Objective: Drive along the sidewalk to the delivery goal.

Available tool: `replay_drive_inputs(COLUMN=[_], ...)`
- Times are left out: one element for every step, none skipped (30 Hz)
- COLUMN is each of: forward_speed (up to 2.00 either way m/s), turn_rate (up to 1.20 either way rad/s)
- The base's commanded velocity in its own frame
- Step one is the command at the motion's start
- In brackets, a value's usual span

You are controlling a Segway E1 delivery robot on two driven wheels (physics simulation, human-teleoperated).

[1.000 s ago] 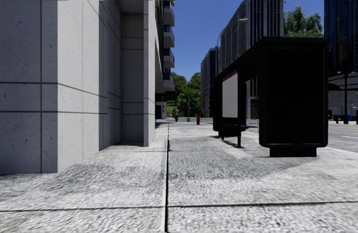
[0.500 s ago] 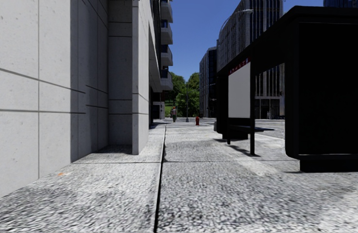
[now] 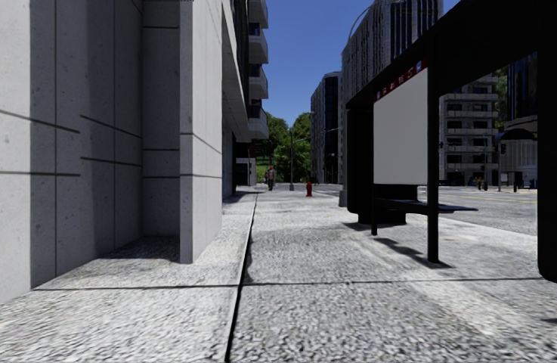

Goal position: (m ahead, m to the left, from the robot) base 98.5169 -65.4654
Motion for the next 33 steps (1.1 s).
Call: replay_drive_inputs(forward_speed=[2.0,2.0,2.0,2.0,2.0,2.0,2.0,2.0,2.0,2.0,2.0,2.0,2.0,2.0,2.0,2.0,2.0,2.0,2.0,2.0,2.0,2.0,2.0,2.0,2.0,2.0,2.0,2.0,2.0,2.0,2.0,2.0,2.0], turn_rate=[0.0,0.0,0.0,0.0,0.0,0.0,0.0,0.0,0.0,0.0,0.0,0.0,0.0,0.0,0.0,0.0,0.0,0.0,0.0,0.0,0.0,0.0,0.0,0.0,0.0,0.0,0.0,0.0,0.0,0.0,0.0,0.0,0.0])
